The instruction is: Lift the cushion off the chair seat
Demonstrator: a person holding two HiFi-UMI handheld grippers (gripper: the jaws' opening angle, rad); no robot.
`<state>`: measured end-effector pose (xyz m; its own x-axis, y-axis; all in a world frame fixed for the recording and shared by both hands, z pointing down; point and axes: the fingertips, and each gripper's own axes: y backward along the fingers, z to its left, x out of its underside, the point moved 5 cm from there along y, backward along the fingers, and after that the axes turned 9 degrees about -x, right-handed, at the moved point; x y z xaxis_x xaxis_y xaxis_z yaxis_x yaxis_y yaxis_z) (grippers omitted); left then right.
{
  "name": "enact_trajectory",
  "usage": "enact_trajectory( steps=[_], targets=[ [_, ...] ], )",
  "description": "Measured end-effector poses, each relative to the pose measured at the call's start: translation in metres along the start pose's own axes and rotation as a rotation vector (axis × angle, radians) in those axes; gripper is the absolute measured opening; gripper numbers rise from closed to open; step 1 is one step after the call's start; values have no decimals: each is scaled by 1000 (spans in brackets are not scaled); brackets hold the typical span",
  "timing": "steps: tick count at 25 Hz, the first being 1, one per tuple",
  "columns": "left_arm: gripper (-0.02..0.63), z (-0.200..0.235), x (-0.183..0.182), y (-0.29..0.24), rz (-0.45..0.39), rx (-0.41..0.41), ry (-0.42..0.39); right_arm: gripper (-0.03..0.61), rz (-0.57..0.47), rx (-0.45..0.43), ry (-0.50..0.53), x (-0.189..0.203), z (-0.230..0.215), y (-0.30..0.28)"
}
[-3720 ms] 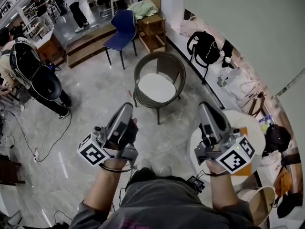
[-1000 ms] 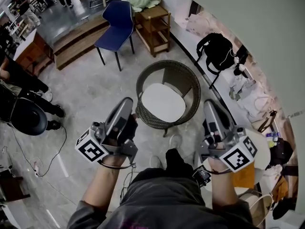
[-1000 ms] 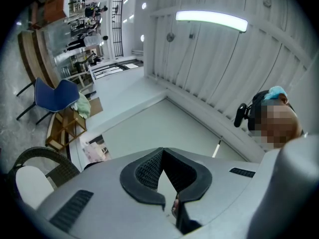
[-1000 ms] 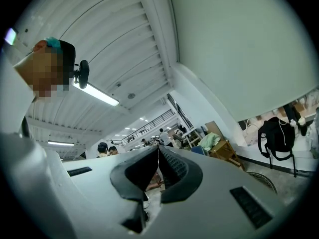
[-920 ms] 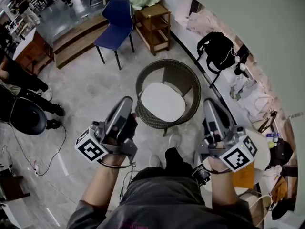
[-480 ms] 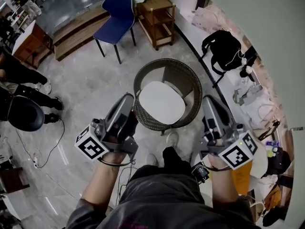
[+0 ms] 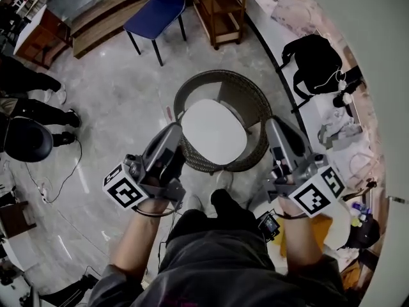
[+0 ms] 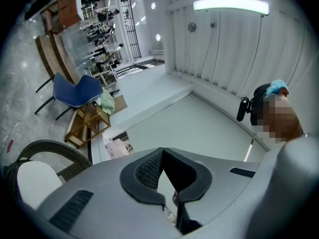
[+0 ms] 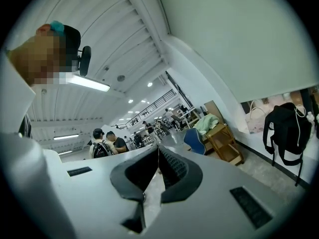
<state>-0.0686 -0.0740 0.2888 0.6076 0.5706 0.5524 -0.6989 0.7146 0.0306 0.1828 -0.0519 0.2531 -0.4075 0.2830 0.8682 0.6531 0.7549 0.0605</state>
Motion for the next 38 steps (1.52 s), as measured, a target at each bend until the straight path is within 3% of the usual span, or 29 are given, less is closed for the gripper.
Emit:
enact_trajectory(
  steps=[9, 18, 31, 33, 35, 38],
  targets=[
    [9, 66, 23, -24, 18, -121, 17, 14, 125, -4, 42, 30, -65, -38],
    [12, 162, 62, -21, 62, -245, 62, 15, 331, -5, 37, 114, -136, -77],
    [121, 282, 117, -9, 133, -322, 137, 17, 529, 42, 80, 237, -225, -119],
    [141, 300, 127, -6, 150, -343, 144, 41, 571, 45, 91, 256, -237, -125],
    [156, 321, 140, -2, 169, -375, 152, 106, 626, 46, 103, 277, -251, -130],
    [172, 350, 159, 2, 190, -409, 157, 120, 691, 43, 129, 304, -273, -136]
  ],
)
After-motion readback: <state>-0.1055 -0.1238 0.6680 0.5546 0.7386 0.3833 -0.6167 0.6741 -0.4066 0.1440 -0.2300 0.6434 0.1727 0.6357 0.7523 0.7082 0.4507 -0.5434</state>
